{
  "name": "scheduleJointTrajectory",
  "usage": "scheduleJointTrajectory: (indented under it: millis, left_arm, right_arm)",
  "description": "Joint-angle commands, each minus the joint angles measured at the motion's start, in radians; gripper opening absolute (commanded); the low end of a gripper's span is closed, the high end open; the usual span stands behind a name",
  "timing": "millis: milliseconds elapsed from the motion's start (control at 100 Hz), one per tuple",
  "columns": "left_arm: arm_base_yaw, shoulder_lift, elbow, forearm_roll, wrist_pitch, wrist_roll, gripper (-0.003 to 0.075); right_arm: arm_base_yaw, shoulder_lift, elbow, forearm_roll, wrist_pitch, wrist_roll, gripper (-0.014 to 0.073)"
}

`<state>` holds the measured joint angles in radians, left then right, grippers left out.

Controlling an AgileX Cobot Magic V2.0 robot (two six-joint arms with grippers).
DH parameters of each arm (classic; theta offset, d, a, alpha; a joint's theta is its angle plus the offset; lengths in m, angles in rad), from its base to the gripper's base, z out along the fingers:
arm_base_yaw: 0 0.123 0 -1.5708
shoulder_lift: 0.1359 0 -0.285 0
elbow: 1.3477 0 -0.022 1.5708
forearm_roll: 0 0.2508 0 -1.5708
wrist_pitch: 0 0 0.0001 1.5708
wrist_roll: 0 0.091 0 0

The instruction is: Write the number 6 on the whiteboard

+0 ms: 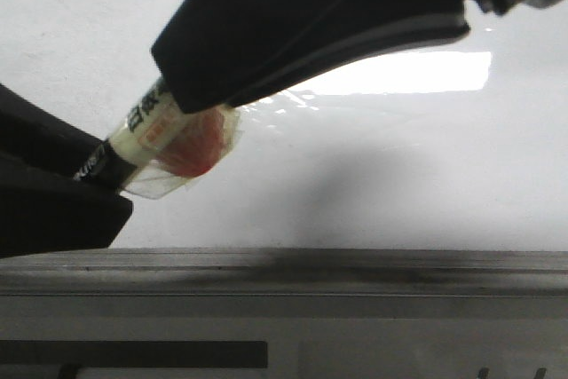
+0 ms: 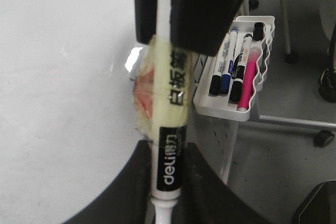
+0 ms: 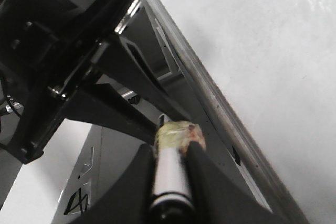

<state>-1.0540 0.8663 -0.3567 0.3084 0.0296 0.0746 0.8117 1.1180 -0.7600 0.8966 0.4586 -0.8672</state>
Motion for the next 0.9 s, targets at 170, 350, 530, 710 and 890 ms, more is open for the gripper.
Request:
scheduleJointTrajectory:
  millis: [170, 350, 530, 710, 890]
  left_arm:
    - [-0.008, -0.009, -0.035, 0.0, -0.075, 0.0, 0.0075]
    - [-0.008, -0.009, -0.035, 0.0, -0.073, 0.0, 0.0337]
    - [-0.006, -0.066, -0.035, -0.012, 0.029, -0.002, 0.0365]
    - [0.02, -0.21, -0.035, -0.038, 0.075, -0.004, 0.0365]
    - [0.155, -0.341, -0.035, -0.044, 0.115, -0.011, 0.0365]
  right_arm:
    - [0.002, -0.01, -0.034, 0.04, -0.027, -0.008, -0.0067]
    - [0.002, -0.01, -0.034, 0.044, -0.016, -0.008, -0.0067]
    - [-0.001, -0.015, -0.034, 0.066, -0.05, -0.008, -0.0067]
    - [-0.042, -0.028, -0.04, 0.104, -0.086, -0.008, -0.0064]
    - [-0.085, -0.031, -0.058, 0.106, -0.082, 0.002, -0.0062]
